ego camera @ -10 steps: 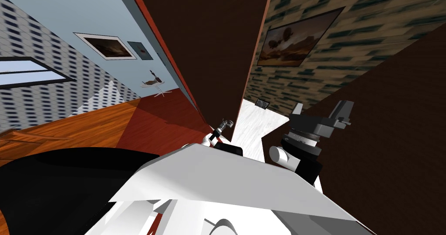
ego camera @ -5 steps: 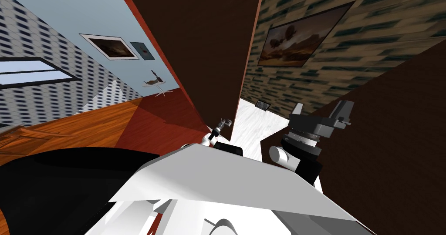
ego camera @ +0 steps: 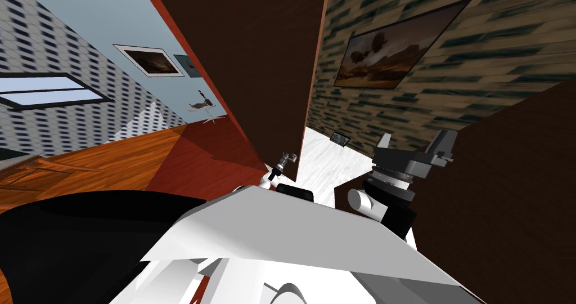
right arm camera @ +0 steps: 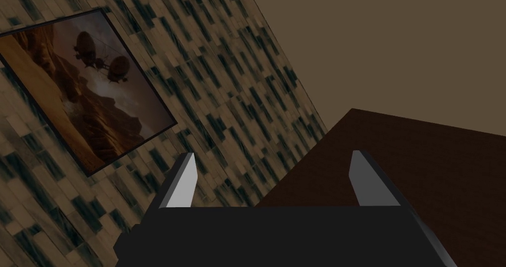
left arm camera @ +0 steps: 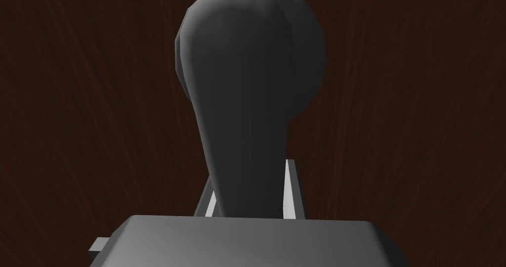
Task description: Push the door open
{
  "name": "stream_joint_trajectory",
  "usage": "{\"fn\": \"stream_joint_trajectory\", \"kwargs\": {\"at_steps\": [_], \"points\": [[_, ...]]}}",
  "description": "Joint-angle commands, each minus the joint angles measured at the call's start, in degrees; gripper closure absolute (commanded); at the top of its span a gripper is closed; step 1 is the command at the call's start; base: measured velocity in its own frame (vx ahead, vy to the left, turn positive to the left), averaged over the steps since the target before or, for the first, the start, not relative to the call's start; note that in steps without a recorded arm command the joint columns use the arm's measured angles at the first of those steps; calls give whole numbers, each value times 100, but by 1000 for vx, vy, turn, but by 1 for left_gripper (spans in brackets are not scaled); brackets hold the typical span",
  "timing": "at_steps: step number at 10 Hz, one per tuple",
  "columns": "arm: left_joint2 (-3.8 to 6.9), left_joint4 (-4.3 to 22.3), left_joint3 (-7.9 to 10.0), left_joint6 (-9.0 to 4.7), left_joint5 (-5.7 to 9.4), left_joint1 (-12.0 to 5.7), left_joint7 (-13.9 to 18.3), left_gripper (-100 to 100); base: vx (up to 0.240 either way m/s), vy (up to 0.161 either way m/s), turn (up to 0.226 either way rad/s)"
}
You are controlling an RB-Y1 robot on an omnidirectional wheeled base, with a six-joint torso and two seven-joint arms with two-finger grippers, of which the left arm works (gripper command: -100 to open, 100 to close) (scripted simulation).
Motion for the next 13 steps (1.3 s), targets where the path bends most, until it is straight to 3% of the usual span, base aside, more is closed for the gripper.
{"fn": "stream_joint_trajectory", "kwargs": {"at_steps": [1,7,9,13], "points": [[6,-106,127,32,59,-12,-59,100,146,-153,54],[-168,-63,449,37,219,-23,-230,100,131,-140,59],[8,-53,569,29,275,-26,-279,100,84,-42,53],[138,-58,748,27,365,-25,-415,100,195,-65,68]]}}
